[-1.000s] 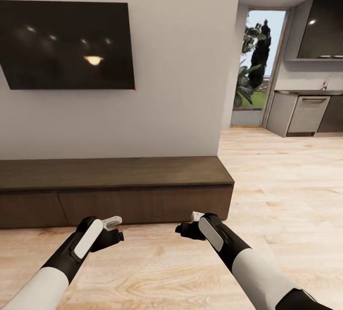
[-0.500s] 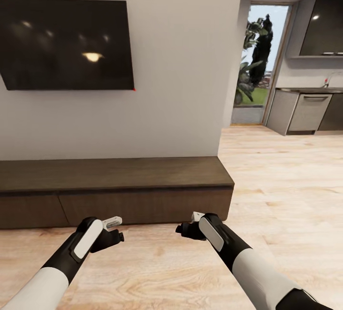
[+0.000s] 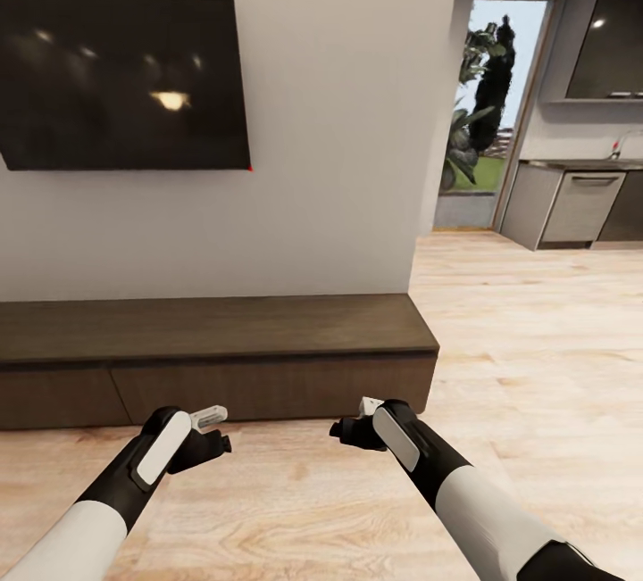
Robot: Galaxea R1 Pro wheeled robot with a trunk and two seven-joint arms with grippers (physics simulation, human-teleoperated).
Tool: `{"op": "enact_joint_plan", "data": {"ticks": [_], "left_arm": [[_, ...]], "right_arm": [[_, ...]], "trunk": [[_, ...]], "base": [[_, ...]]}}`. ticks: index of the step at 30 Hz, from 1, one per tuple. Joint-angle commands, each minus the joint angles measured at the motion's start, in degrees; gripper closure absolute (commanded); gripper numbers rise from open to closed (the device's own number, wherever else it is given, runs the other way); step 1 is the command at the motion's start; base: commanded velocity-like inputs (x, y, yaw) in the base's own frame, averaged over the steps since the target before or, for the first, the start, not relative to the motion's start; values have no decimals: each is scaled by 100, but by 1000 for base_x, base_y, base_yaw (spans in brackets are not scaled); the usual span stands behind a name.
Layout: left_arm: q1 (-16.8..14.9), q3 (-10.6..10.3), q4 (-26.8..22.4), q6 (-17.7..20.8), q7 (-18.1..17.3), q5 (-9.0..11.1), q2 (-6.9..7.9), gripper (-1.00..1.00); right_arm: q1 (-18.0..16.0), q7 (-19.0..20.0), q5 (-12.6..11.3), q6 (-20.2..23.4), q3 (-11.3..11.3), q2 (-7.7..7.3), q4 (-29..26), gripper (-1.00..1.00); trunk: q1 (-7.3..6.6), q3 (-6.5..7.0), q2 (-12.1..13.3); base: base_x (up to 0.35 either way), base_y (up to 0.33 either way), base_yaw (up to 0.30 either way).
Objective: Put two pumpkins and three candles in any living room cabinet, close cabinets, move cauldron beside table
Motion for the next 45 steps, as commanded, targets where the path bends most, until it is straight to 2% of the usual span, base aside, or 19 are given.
{"op": "enact_joint_plan", "data": {"ticks": [1,25,45], "left_arm": [[-3,-24,-8,3,56,60,6,-100],[-4,-47,-2,2,63,43,-5,-100],[-6,-41,173,-14,65,-3,-31,-100]], "right_arm": [[-4,-56,-59,6,23,-4,-8,-100],[-4,-45,-21,-3,32,1,-7,-100],[-4,-60,1,-17,35,-5,1,-100]], "trunk": [[-24,3,39],[-551,211,1001],[-990,561,1803]], "base": [[0,0,-21],[0,0,-55],[0,0,-2]]}}
